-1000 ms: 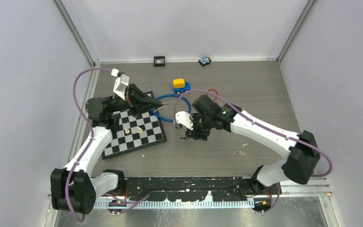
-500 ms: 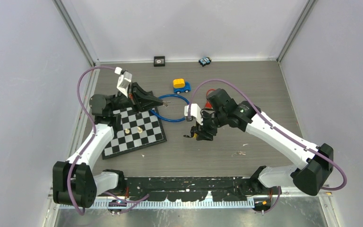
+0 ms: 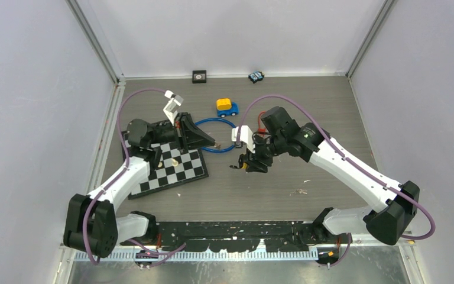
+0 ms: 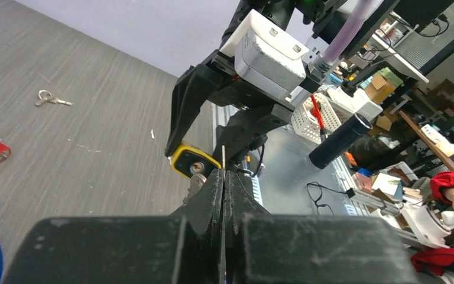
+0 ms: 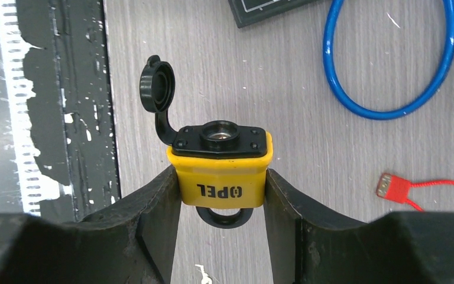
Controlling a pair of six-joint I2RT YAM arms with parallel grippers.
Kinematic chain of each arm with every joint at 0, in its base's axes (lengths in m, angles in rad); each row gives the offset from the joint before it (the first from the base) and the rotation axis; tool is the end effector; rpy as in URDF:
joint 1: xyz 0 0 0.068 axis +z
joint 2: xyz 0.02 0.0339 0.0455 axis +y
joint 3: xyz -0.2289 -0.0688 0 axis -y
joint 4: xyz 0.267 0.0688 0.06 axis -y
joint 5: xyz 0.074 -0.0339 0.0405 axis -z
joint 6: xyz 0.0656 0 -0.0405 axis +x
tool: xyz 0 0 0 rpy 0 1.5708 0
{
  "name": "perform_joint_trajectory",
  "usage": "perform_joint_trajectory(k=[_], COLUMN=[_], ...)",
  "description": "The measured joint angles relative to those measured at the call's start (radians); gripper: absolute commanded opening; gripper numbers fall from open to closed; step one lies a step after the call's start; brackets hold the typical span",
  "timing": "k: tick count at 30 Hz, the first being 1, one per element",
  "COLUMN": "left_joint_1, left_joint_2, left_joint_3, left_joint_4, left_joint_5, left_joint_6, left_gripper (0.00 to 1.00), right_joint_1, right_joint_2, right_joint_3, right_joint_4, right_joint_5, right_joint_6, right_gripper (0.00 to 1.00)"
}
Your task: Unlock with the key
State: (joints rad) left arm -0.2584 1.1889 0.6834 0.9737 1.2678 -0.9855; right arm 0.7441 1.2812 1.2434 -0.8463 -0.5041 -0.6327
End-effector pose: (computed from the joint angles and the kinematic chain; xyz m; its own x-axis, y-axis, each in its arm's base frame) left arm 0.2555 -0.1323 0.2913 -0.5089 -0.1227 -0.8520 0.8607 -0.0570 -0.5059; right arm 0.2044 0.2313 0.2811 0.0251 -0.6807 -0.7321 -0.9964 0.0425 -0.0737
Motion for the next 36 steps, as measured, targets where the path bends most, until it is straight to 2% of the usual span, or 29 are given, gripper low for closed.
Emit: perform_joint_trajectory(k=[3, 6, 13, 20, 27, 36], left_joint_1=[-0.009, -0.01, -0.01, -0.002, 0.041, 0.051], left_joint_2=[0.011, 0.011, 0.011, 0.013, 0.014, 0.001], left_joint_3=[0.0, 0.005, 0.14, 0.231, 0.232, 0.232], left_joint_4=[-0.031, -0.13, -0.623, -0.921, -1.042, -1.057], left_joint_5=[0.002, 0.009, 0.005, 0.008, 0.008, -0.005], left_joint_6=[0.01, 0.074, 0.425, 0.686, 0.814, 0.836], left_gripper=[0.0, 0.0, 0.0, 0.0, 0.0, 0.0], right_joint_1=[0.0, 0.0, -0.001, -0.002, -0.033, -0.037], right_joint_2=[0.0, 0.0, 0.0, 0.014, 0.076, 0.076], right_joint_3=[0.0, 0.0, 0.0, 0.043, 0.184, 0.283], right_joint_4=[0.001, 0.014, 0.065, 0.013, -0.105, -0.155], right_joint_5=[0.044, 0.125, 0.373, 0.484, 0.525, 0.522], right_joint_6=[-0.002, 0.003, -0.004, -0.021, -0.034, -0.055], right_gripper=[0.01, 0.01, 0.01, 0.01, 0.01, 0.0])
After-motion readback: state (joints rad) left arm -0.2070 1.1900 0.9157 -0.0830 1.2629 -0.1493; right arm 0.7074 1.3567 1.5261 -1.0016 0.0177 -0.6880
